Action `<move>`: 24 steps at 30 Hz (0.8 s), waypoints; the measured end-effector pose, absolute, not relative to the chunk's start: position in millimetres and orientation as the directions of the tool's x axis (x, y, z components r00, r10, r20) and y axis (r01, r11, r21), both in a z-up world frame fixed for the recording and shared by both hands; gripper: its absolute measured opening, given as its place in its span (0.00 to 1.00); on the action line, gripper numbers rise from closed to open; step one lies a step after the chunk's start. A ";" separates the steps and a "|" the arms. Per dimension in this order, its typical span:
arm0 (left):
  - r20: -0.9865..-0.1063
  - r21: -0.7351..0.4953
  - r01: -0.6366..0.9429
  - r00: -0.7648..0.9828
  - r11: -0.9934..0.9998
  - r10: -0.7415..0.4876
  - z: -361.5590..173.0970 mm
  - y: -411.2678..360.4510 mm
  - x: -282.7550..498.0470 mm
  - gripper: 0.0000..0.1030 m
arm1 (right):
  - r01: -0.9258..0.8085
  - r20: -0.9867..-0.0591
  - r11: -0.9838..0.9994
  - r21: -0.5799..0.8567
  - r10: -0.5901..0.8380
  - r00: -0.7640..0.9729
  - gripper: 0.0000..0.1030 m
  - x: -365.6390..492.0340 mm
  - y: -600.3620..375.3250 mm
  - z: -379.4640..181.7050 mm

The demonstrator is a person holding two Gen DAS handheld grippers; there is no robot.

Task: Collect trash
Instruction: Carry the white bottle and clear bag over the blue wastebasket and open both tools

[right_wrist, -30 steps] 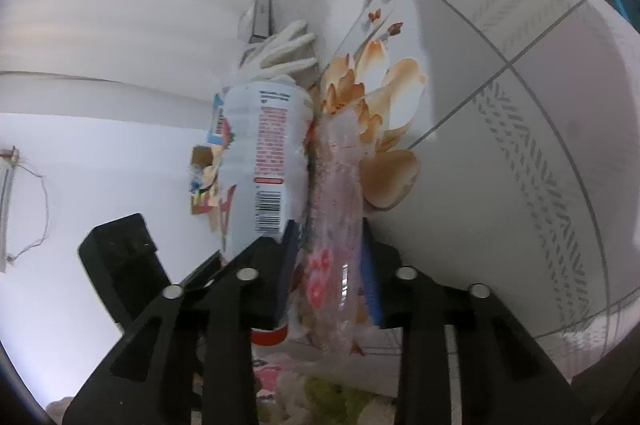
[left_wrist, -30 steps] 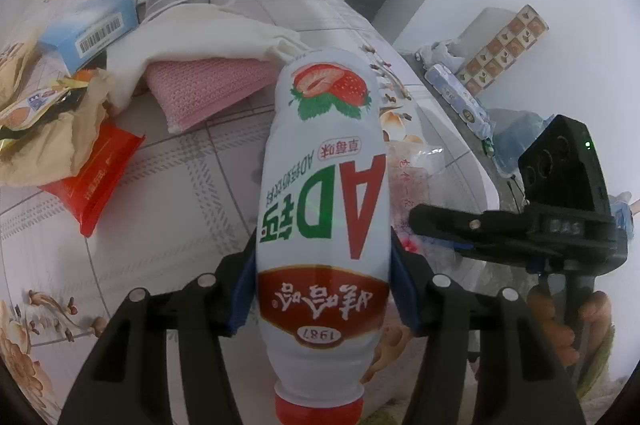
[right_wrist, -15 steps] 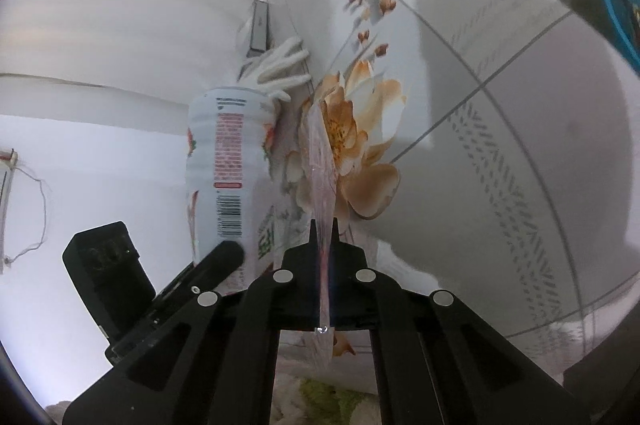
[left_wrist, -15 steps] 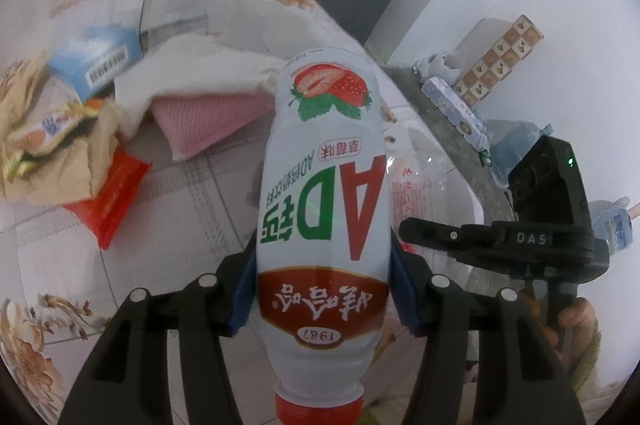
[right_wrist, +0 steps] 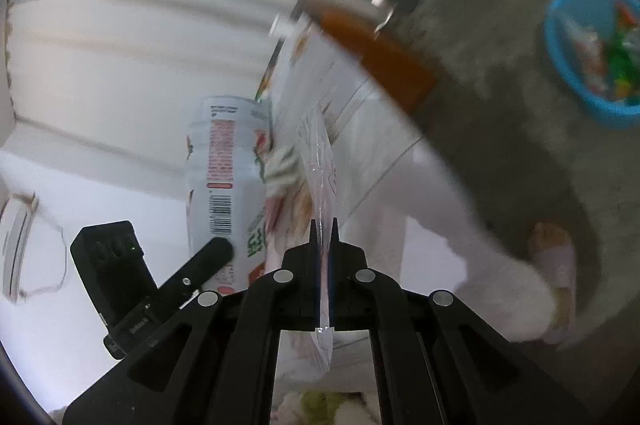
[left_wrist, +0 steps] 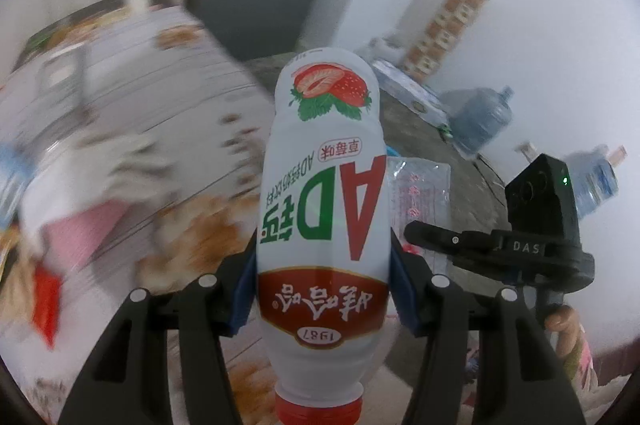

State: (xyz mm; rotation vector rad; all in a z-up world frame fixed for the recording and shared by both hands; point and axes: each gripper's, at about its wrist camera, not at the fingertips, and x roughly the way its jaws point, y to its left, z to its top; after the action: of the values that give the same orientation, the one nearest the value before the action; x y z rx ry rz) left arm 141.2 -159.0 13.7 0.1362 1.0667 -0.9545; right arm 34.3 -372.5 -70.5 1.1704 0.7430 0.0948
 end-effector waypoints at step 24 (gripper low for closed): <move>-0.907 -0.411 0.736 -0.270 0.539 -0.324 -115.4 -512.4 164.3 0.63 | 0.714 -0.733 0.171 0.679 0.117 0.670 0.23 18.8 -588.9 -199.1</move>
State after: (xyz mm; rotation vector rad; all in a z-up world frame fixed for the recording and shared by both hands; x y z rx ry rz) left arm 164.3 -512.4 -115.4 0.3671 1.5284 -1.0592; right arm 18.8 -588.9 -199.1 1.3578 0.7681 -0.4893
